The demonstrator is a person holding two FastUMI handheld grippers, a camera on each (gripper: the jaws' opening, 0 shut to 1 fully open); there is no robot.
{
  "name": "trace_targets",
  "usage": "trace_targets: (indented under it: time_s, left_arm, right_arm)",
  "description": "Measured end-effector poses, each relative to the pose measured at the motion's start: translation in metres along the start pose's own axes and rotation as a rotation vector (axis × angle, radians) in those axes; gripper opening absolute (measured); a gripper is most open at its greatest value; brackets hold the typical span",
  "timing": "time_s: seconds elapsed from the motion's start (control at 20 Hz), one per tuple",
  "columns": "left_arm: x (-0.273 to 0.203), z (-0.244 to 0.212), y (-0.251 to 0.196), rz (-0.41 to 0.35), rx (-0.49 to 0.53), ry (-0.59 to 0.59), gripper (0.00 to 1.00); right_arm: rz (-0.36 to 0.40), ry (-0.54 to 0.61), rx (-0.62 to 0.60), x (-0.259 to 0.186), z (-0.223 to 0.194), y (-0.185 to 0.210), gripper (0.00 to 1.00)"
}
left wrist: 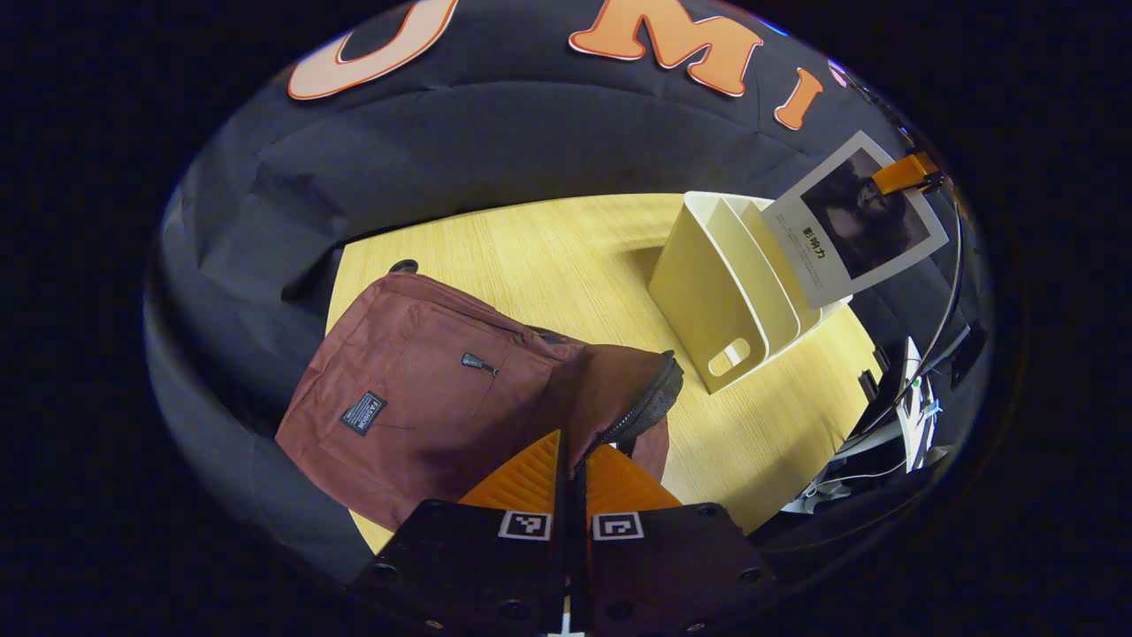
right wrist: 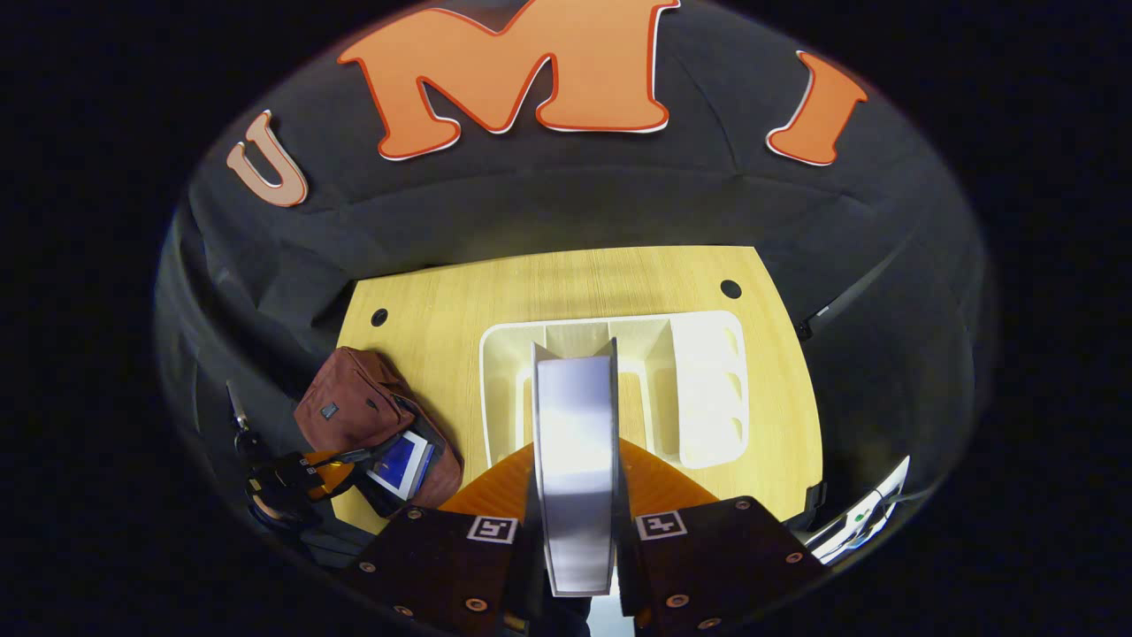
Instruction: Open the schoolbag, grab two books from the bookshelf and put them into the schoolbag.
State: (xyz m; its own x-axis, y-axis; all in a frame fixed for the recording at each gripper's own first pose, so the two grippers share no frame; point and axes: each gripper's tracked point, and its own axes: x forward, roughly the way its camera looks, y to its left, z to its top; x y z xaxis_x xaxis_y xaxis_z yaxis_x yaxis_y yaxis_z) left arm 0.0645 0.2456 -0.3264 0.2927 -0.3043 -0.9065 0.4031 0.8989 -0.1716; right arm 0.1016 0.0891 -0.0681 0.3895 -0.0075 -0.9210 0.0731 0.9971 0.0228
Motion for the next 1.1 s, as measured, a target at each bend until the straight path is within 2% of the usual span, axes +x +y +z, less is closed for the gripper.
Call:
trace_targets:
  time_s: [0.2, 0.45, 0.65, 0.85, 1.1]
  left_arm:
    - [-0.009, 0.012, 0.004, -0.002, 0.063, -0.006, 0.03]
    - [-0.018, 0.016, 0.007, -0.011, 0.091, -0.01, 0.03]
    - [-0.026, 0.018, 0.008, -0.014, 0.099, -0.021, 0.03]
    - [-0.032, 0.02, 0.005, -0.006, 0.106, -0.035, 0.03]
    - [-0.048, 0.026, 0.003, -0.009, 0.082, -0.056, 0.03]
  right_arm:
    - [0.045, -0.034, 0.049, -0.019, -0.019, 0.011, 0.34]
    - [0.128, -0.073, 0.142, -0.024, -0.049, 0.036, 0.34]
    - [0.26, -0.063, 0.246, -0.009, -0.083, 0.077, 0.33]
    - [0.335, -0.077, 0.327, 0.008, -0.107, 0.104, 0.33]
    - [0.484, -0.029, 0.453, 0.038, -0.146, 0.16, 0.33]
